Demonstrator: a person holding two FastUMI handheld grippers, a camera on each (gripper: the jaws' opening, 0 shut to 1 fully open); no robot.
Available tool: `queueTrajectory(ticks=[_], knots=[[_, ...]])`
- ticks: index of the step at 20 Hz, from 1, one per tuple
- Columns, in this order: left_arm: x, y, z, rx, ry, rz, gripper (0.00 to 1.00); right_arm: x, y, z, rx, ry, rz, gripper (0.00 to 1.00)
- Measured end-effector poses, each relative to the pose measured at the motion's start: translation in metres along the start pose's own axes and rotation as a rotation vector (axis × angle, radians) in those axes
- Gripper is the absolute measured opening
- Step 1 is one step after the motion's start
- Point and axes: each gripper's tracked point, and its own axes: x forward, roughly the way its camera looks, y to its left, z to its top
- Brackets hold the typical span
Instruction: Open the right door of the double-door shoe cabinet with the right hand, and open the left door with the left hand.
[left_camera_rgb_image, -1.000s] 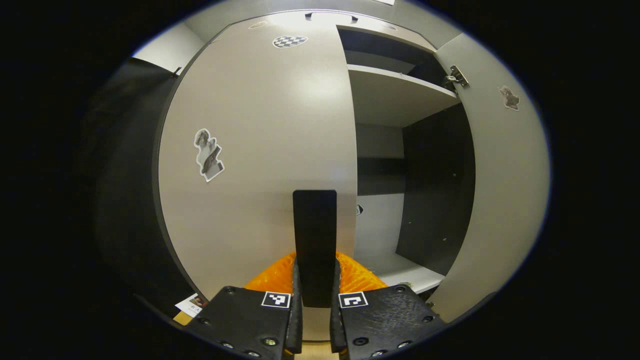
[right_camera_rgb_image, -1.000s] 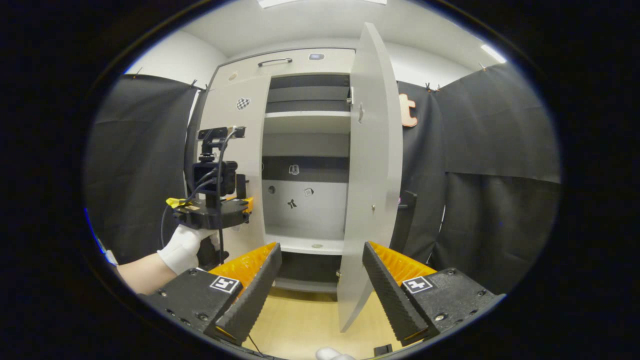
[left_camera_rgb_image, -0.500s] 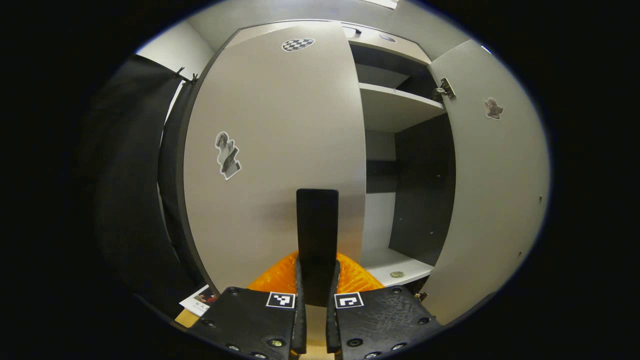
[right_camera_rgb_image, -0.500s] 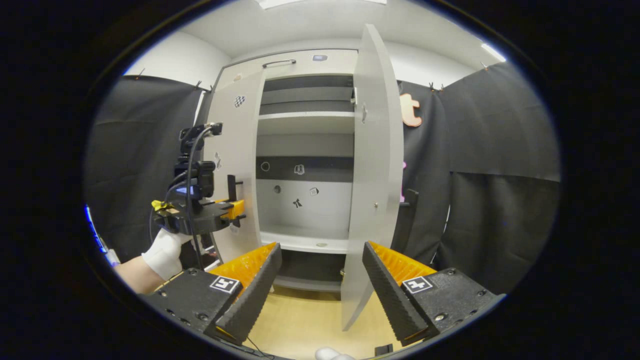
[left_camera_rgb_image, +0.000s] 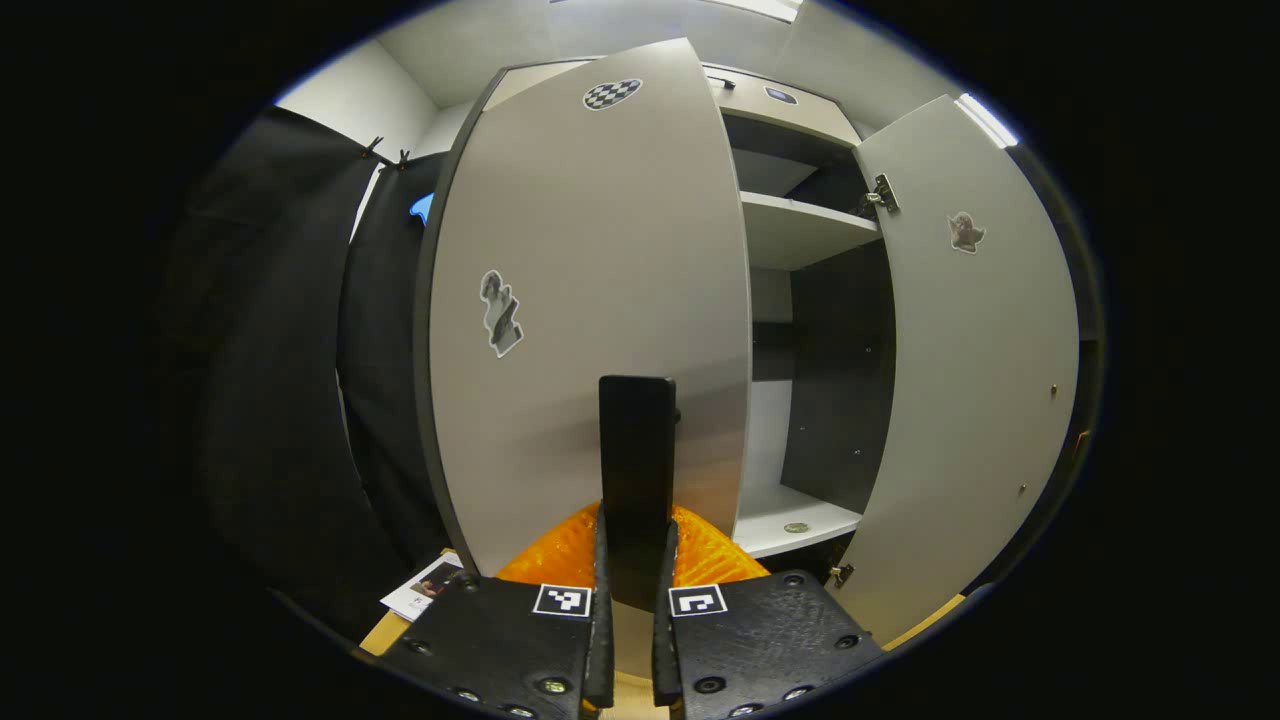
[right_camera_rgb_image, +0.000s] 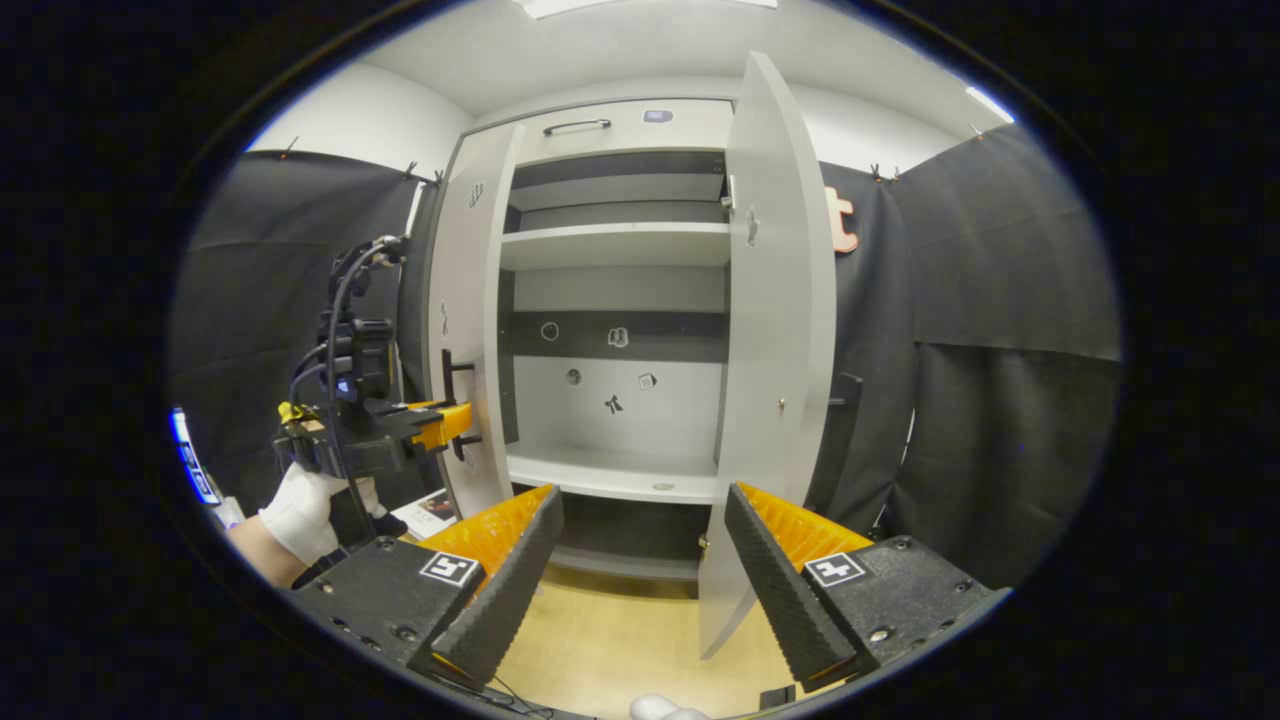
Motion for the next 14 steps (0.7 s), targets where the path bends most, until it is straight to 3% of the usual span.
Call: queueTrajectory(ticks=[9,11,14], knots=[[-0.035,0.035,-0.001,0.015,0.002,0.041,0.13,-0.005,0.002,-0.001,-0.012,0.004,0.058,1.00],[-0.044,0.042,-0.001,0.010,-0.001,0.039,0.06,-0.005,0.004,-0.002,-0.014,0.009,0.071,1.00],[-0.053,0.051,-0.002,0.016,-0.001,0.042,0.06,-0.009,0.006,0.000,-0.017,0.010,0.094,1.00]])
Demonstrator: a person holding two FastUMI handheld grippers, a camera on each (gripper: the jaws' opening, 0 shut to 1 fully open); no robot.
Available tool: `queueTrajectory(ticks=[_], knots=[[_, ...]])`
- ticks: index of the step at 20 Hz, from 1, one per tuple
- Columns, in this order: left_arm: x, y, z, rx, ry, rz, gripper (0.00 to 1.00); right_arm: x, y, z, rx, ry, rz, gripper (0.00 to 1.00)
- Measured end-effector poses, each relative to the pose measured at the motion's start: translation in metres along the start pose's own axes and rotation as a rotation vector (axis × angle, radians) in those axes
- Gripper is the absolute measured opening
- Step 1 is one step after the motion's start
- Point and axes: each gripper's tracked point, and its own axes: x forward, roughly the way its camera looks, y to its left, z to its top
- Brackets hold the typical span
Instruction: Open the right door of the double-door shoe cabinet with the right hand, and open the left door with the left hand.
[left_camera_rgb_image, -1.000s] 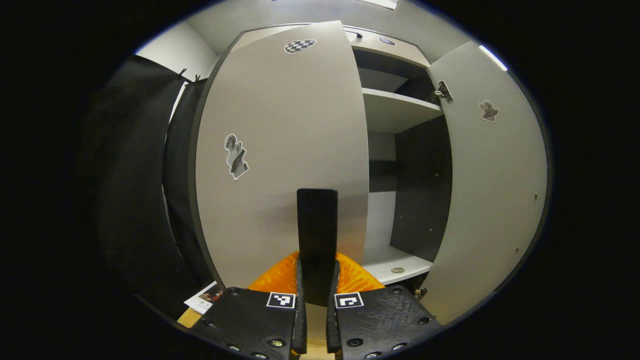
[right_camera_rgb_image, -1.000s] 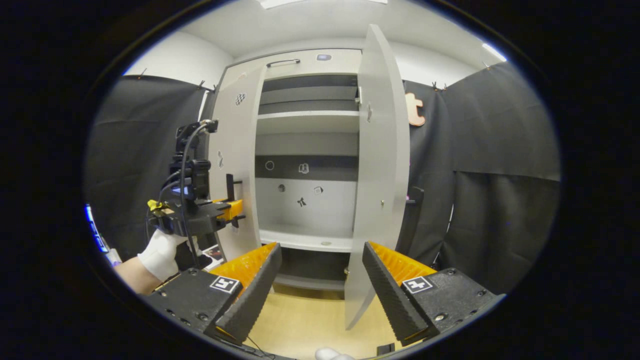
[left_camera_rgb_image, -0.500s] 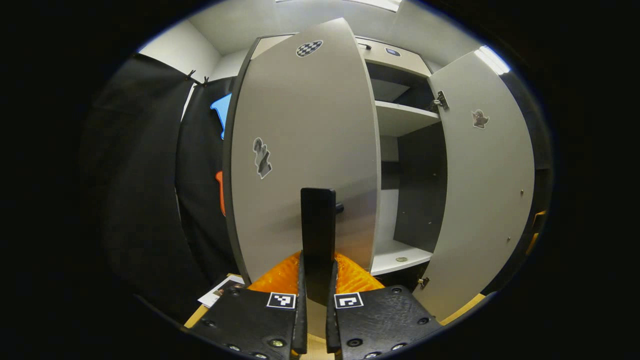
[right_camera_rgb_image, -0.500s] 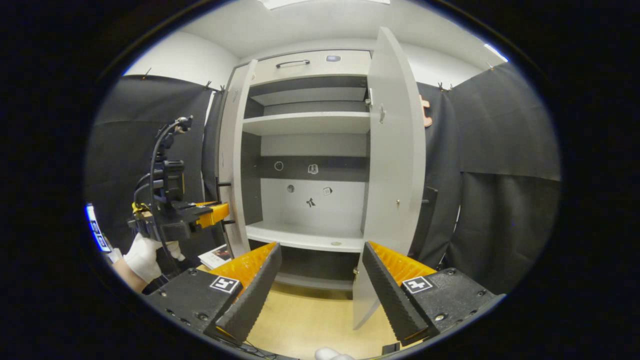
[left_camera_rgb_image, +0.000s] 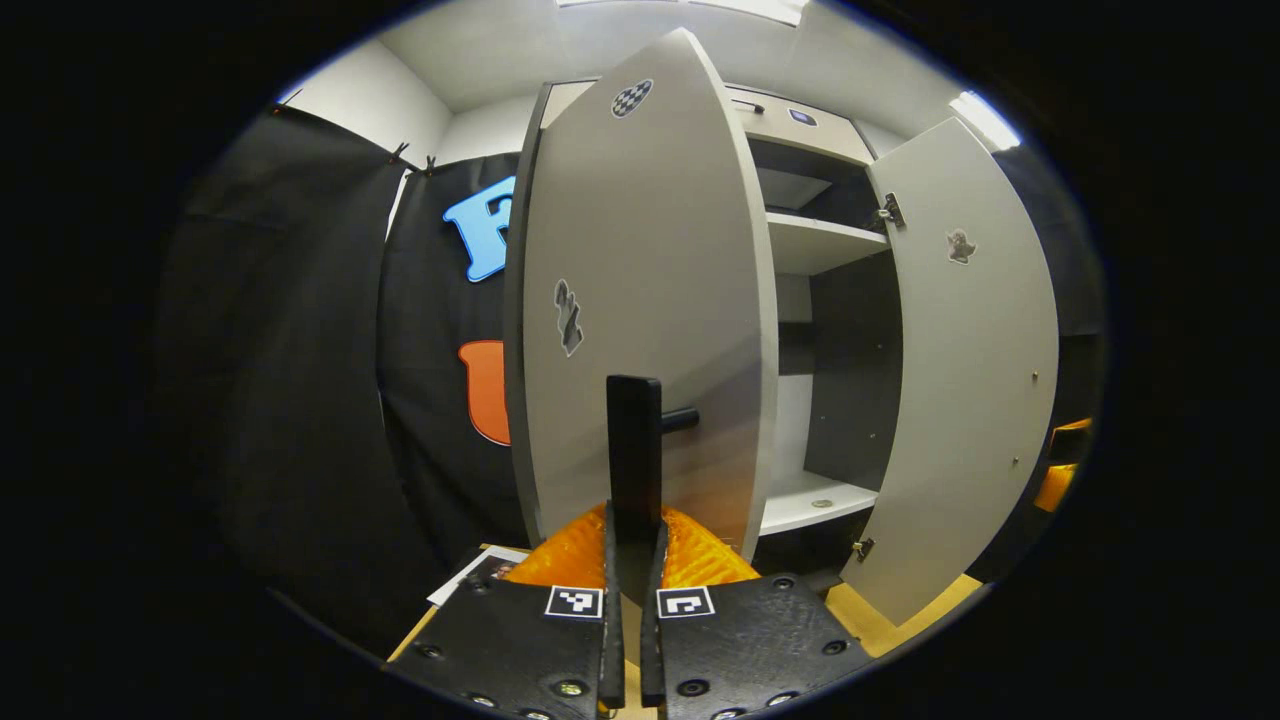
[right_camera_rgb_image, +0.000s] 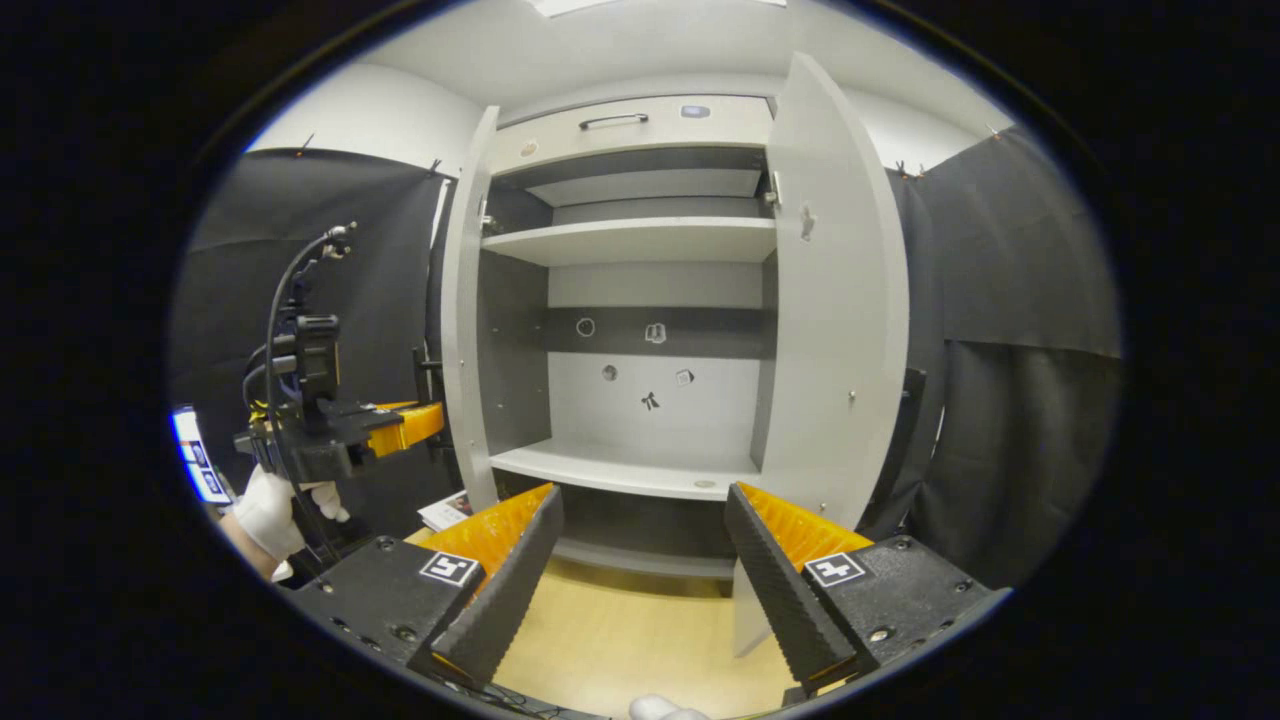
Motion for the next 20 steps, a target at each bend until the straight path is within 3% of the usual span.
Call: queueTrajectory(ticks=[10,11,12,14,20], knots=[[-0.029,0.080,-0.004,0.012,-0.015,0.160,0.00,0.002,0.018,-0.007,-0.005,0.004,0.042,1.00],[-0.031,0.090,-0.005,0.016,-0.017,0.174,0.09,0.002,0.021,-0.007,-0.008,0.004,0.047,1.00],[-0.032,0.098,-0.006,0.011,-0.023,0.182,0.00,0.001,0.025,-0.008,-0.013,0.004,0.052,1.00],[-0.032,0.105,-0.006,-0.034,-0.031,0.160,0.00,0.002,0.029,-0.009,-0.016,0.005,0.058,1.00],[-0.032,0.118,-0.008,-0.028,-0.038,0.102,0.00,-0.002,0.032,-0.010,-0.012,0.006,0.048,1.00]])
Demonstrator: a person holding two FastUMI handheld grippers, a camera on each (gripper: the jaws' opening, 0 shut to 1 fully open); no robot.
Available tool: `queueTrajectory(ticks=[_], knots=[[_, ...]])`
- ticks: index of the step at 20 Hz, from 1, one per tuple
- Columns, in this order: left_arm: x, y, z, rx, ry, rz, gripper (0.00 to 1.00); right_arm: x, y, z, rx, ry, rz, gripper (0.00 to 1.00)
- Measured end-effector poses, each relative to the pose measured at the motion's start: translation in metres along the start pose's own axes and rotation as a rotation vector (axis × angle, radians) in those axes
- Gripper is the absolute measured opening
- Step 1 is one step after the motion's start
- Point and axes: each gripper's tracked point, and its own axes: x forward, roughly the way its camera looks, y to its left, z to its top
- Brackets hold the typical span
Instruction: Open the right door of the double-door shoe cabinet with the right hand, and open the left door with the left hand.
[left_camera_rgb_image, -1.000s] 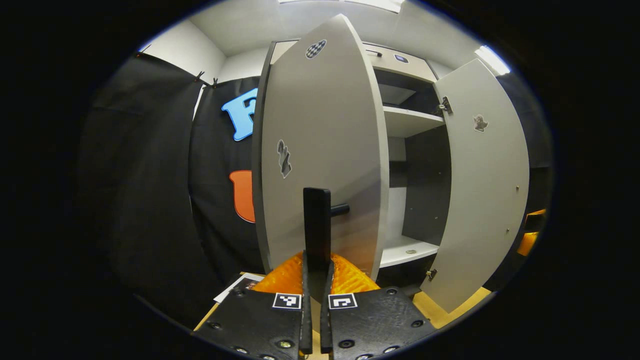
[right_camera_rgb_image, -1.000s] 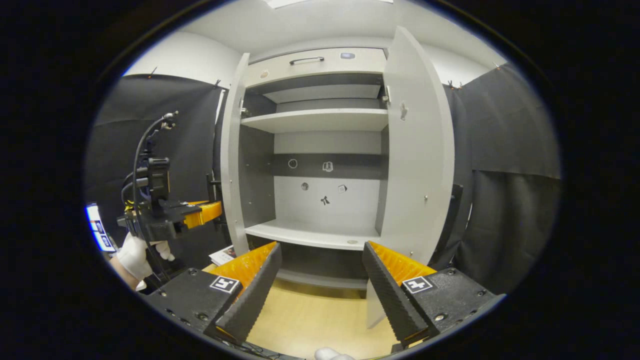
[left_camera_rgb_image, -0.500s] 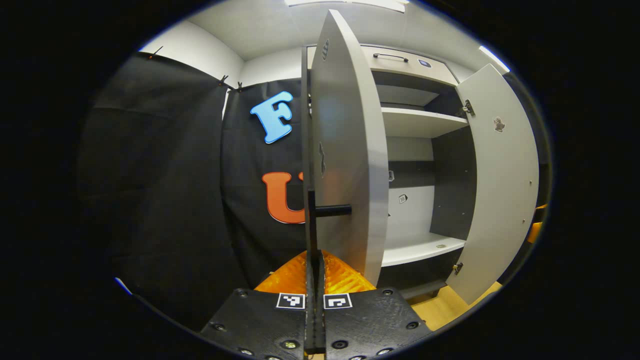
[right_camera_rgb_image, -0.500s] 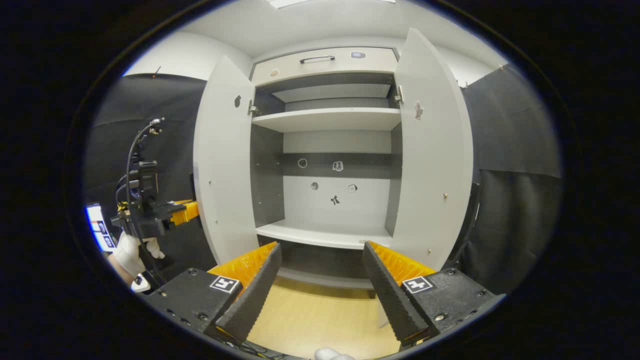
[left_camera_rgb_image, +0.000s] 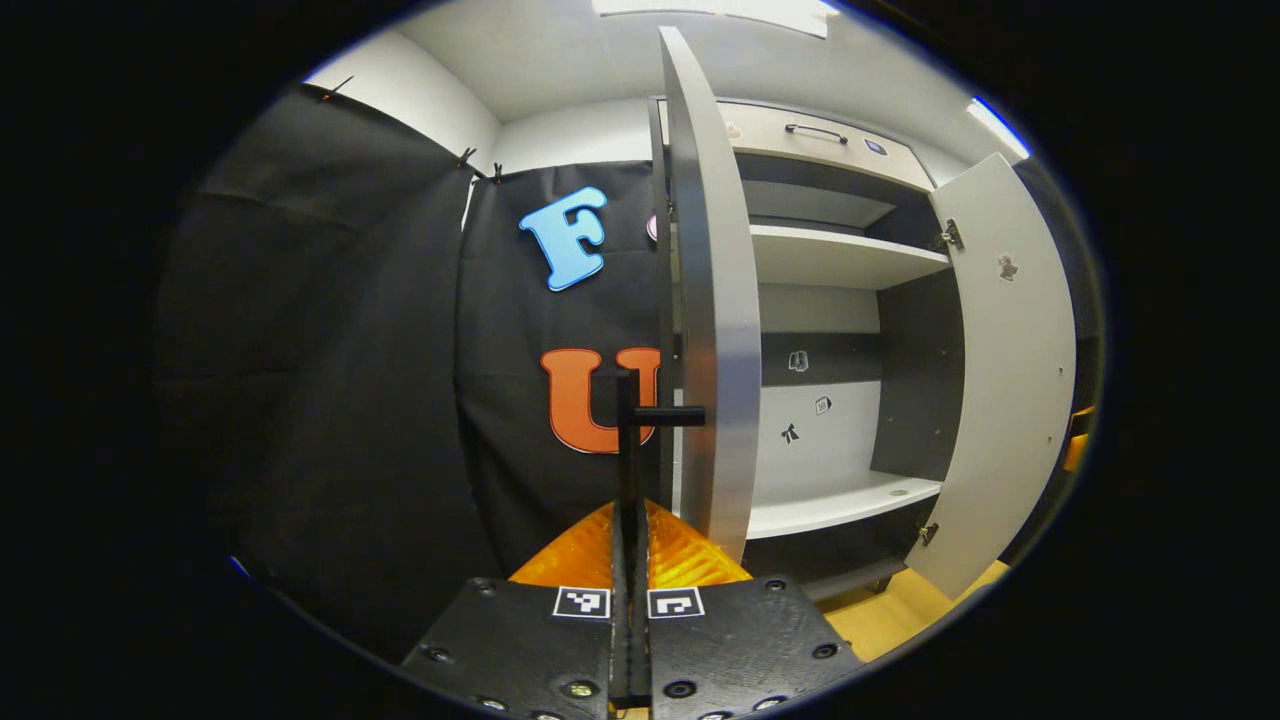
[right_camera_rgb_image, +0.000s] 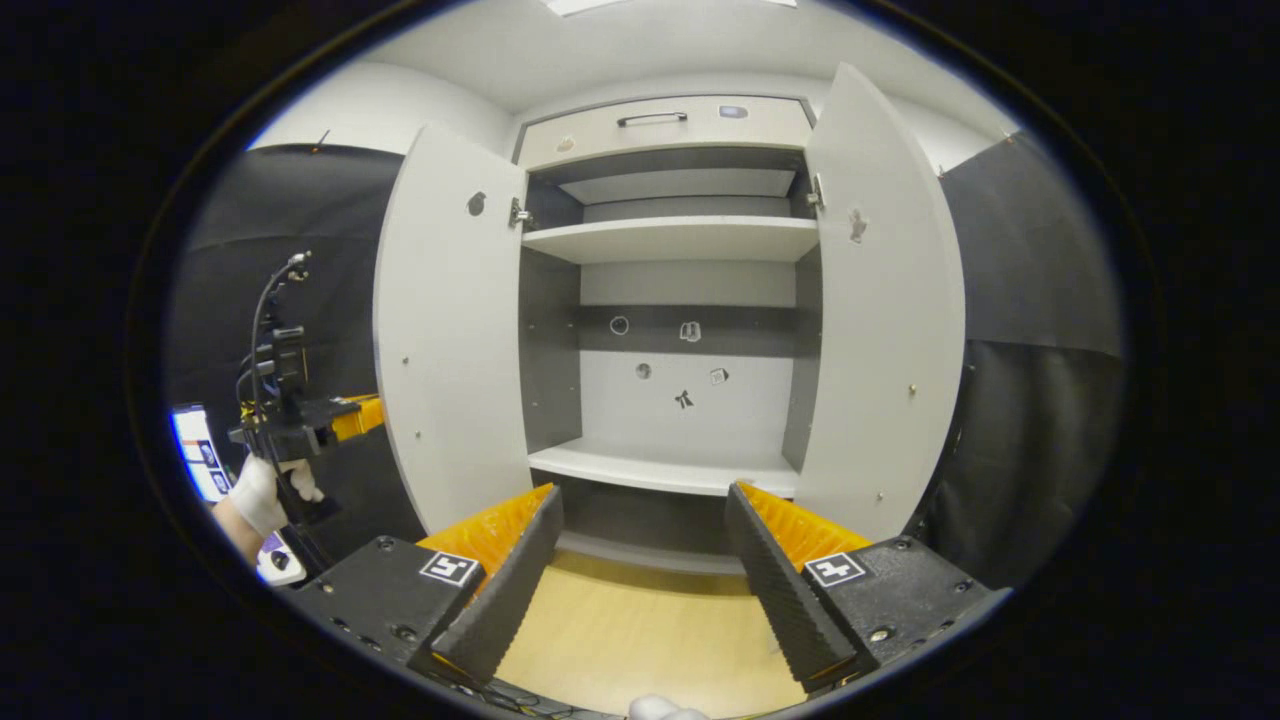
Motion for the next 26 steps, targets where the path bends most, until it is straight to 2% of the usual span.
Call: queueTrajectory(ticks=[3,11,13,14,16,19,20,26], knots=[[-0.001,0.003,0.002,0.033,-0.006,-0.004,0.00,-0.003,0.002,-0.002,0.001,0.001,-0.009,1.00],[-0.005,0.006,0.000,0.029,-0.001,0.010,0.01,-0.011,0.000,-0.001,0.009,-0.007,-0.033,1.00],[-0.010,0.009,-0.001,0.036,0.002,0.034,0.03,-0.012,0.000,-0.001,0.011,-0.006,-0.038,1.00],[-0.011,0.019,-0.002,0.060,0.002,0.078,0.00,-0.013,-0.001,-0.002,0.011,-0.004,-0.041,1.00],[-0.014,0.033,-0.002,0.052,0.004,0.107,0.43,-0.013,-0.001,-0.003,0.010,0.001,-0.045,1.00],[-0.025,0.041,-0.008,0.002,0.017,0.122,0.91,-0.014,-0.003,-0.005,0.007,0.005,-0.048,1.00],[-0.029,0.043,-0.009,0.000,0.019,0.131,0.97,-0.015,-0.003,-0.005,0.006,0.005,-0.047,1.00],[-0.054,0.040,-0.015,0.005,0.040,0.169,0.97,-0.019,-0.012,-0.001,0.006,-0.008,-0.031,1.00]])
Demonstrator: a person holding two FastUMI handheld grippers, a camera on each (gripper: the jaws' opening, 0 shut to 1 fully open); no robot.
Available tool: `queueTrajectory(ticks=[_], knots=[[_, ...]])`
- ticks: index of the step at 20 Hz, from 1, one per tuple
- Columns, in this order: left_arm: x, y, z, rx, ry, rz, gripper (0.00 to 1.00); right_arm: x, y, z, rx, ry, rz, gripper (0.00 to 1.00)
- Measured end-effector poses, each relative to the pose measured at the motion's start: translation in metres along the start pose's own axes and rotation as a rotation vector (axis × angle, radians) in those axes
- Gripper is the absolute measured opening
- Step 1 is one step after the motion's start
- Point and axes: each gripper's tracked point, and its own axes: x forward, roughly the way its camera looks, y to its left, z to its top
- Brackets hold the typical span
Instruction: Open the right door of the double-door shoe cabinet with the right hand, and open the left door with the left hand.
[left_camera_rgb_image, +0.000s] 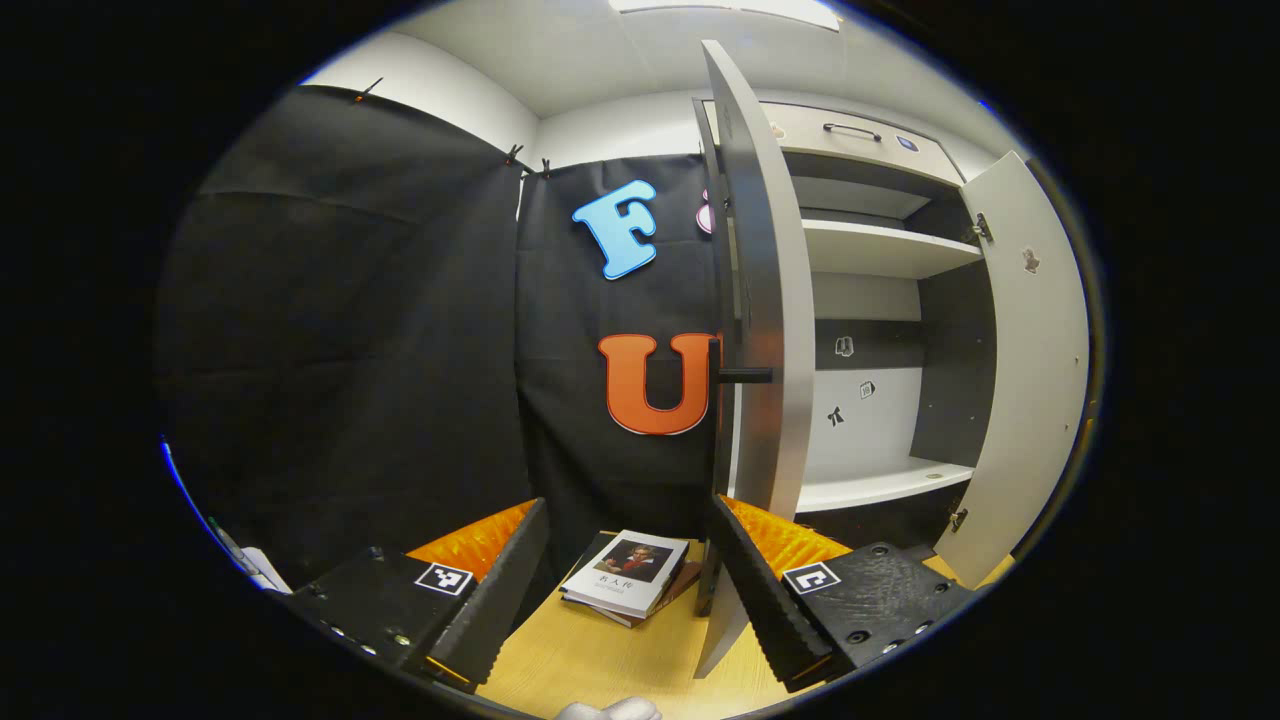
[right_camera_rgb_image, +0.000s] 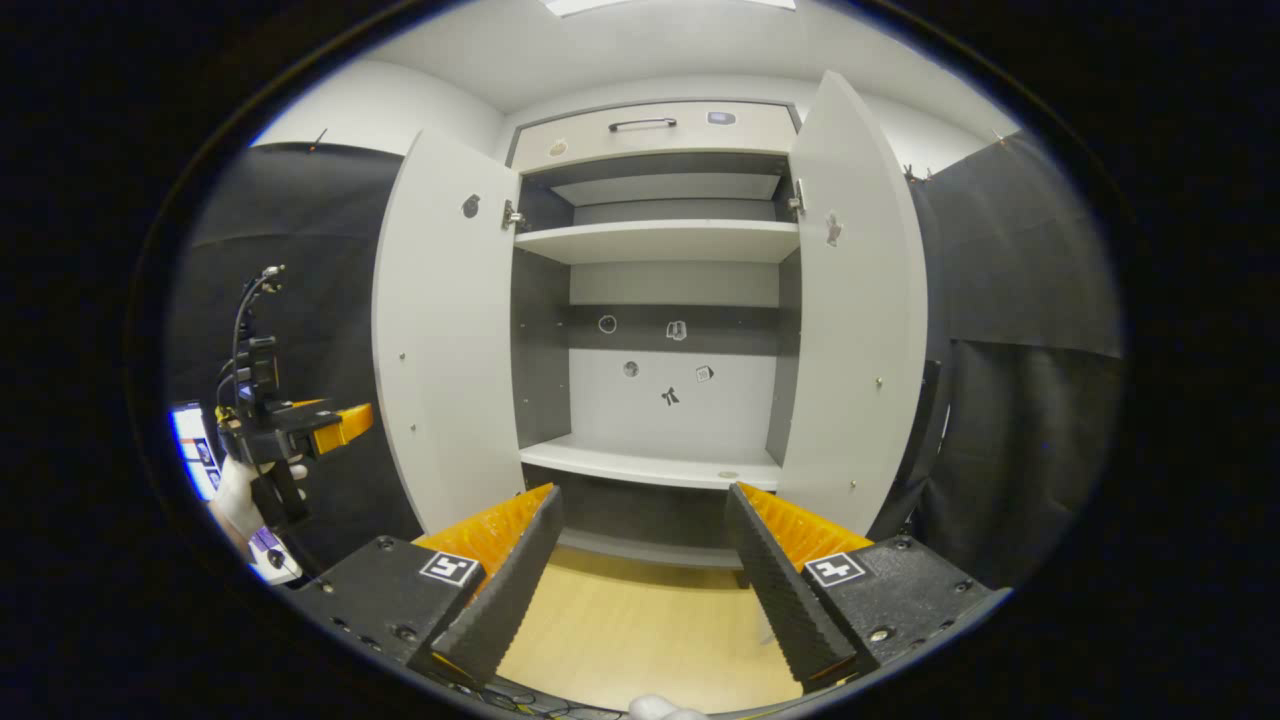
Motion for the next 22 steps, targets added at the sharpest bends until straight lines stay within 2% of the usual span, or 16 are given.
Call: queueTrajectory(ticks=[5,9,15,22], knots=[[-0.042,-0.030,0.001,-0.017,0.027,-0.001,0.95,-0.009,-0.022,0.007,0.000,-0.005,0.018,1.00],[-0.073,-0.083,0.019,-0.008,0.017,-0.052,0.95,-0.020,-0.047,0.020,0.002,-0.031,-0.005,1.00],[-0.108,-0.158,0.057,0.004,-0.021,-0.169,0.95,-0.033,-0.076,0.033,0.015,-0.068,-0.042,1.00],[-0.129,-0.193,0.084,0.026,-0.061,-0.198,0.95,-0.045,-0.100,0.041,0.036,-0.095,-0.106,1.00]])
